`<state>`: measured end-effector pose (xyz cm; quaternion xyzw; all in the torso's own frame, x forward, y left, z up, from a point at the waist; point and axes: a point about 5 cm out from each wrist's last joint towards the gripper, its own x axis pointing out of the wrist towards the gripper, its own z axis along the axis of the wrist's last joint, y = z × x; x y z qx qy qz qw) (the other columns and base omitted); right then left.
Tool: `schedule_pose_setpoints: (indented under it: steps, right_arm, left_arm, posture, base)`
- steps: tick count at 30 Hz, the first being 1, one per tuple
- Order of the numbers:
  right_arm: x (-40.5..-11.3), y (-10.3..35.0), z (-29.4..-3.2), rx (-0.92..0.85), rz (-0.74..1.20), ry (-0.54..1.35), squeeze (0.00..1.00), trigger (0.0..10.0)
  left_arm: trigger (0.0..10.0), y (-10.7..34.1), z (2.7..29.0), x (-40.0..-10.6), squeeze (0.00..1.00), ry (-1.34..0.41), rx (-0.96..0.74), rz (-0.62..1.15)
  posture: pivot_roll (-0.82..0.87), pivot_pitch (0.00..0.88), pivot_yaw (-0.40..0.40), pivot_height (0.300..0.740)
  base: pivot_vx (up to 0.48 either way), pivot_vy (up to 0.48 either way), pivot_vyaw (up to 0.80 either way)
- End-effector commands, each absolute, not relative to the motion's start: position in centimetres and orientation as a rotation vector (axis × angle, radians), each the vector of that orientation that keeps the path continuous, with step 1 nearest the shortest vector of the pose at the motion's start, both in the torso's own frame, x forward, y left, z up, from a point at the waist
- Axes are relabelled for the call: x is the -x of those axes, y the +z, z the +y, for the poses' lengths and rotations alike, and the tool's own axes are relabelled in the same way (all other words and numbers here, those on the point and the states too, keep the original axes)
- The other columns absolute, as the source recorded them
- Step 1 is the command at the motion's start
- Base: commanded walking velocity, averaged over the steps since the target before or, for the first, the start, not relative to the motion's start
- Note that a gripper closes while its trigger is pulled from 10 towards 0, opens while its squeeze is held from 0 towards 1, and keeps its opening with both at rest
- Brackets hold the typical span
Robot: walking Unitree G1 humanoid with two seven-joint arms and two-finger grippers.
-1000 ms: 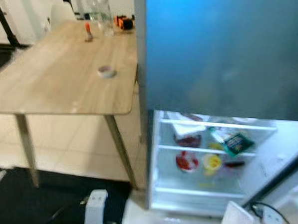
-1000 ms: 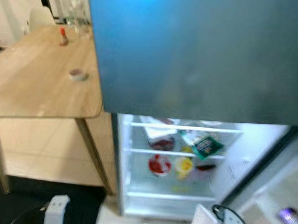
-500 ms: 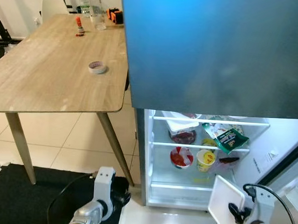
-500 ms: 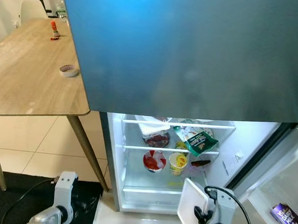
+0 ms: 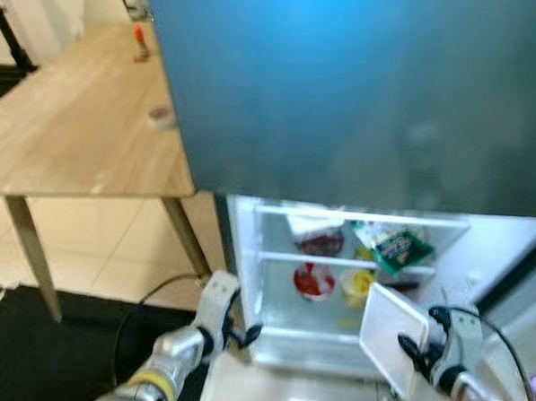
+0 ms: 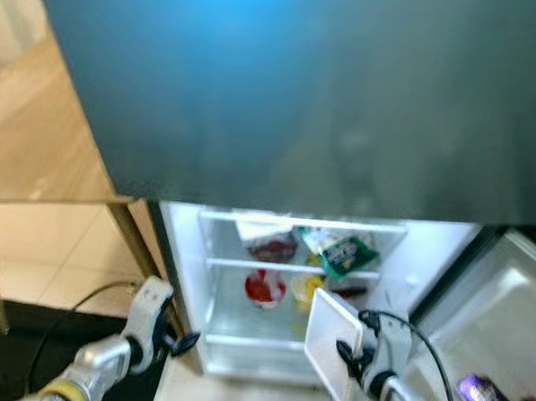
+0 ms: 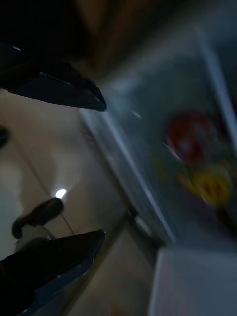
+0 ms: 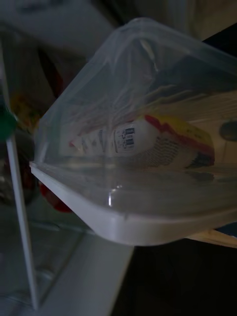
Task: Restocking fridge
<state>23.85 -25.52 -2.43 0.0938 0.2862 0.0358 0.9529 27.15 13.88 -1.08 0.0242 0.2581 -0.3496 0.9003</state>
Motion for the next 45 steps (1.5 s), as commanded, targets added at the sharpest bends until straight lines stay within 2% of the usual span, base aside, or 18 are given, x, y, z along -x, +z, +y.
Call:
schedule_pose_setpoints:
  steps: [1,2,5,6,14,22,35,45]
  right_arm:
    - [-24.7,-1.9,-25.0,-0.196,0.547,0.099,0.00,10.0]
    - [-25.1,-1.5,-24.9,-0.196,0.530,0.107,0.00,10.0]
    - [-25.5,-1.3,-24.8,-0.198,0.517,0.113,0.00,10.0]
    - [-26.5,-0.4,-24.6,-0.253,0.466,0.098,0.00,10.0]
    - [-28.3,1.0,-24.2,-0.410,0.372,0.046,0.00,10.0]
    - [-29.3,1.7,-24.5,-0.477,0.350,-0.042,0.00,10.0]
    - [-29.7,2.3,-24.6,-0.593,0.320,-0.037,0.00,10.0]
    - [-29.3,2.6,-26.7,-0.620,0.318,-0.108,0.00,10.0]
  left_arm:
    - [10.0,-0.9,13.4,-27.1,0.00,-0.770,-0.063,0.519]
    - [10.0,-0.5,12.8,-27.4,0.00,-0.832,-0.080,0.496]
    - [10.0,-0.1,12.3,-27.5,0.00,-0.874,-0.092,0.480]
    - [10.0,0.6,11.3,-27.8,0.00,-0.971,-0.137,0.440]
    - [10.0,1.2,10.3,-28.0,0.00,-1.052,-0.203,0.397]
    - [10.0,1.1,10.1,-27.6,0.00,-1.089,-0.270,0.375]
    - [10.0,2.0,9.2,-28.0,0.00,-1.101,-0.288,0.300]
    - [10.0,3.6,8.8,-29.5,0.00,-1.016,-0.279,0.198]
  posture:
    - [-0.06,0.000,0.005,0.740]
    - [-0.06,0.000,0.006,0.740]
    - [-0.06,0.000,0.006,0.740]
    - [-0.06,0.000,0.007,0.740]
    - [-0.06,0.000,0.009,0.740]
    - [-0.05,0.000,0.010,0.727]
    - [-0.04,0.000,0.014,0.702]
    - [-0.05,0.000,0.019,0.667]
  base:
    - [0.000,0.000,0.00]
    - [0.000,0.000,0.00]
    - [0.000,0.000,0.00]
    - [0.000,0.000,0.00]
    - [0.000,0.000,0.00]
    - [0.000,0.000,0.00]
    - [0.000,0.000,0.00]
    - [0.000,0.000,0.00]
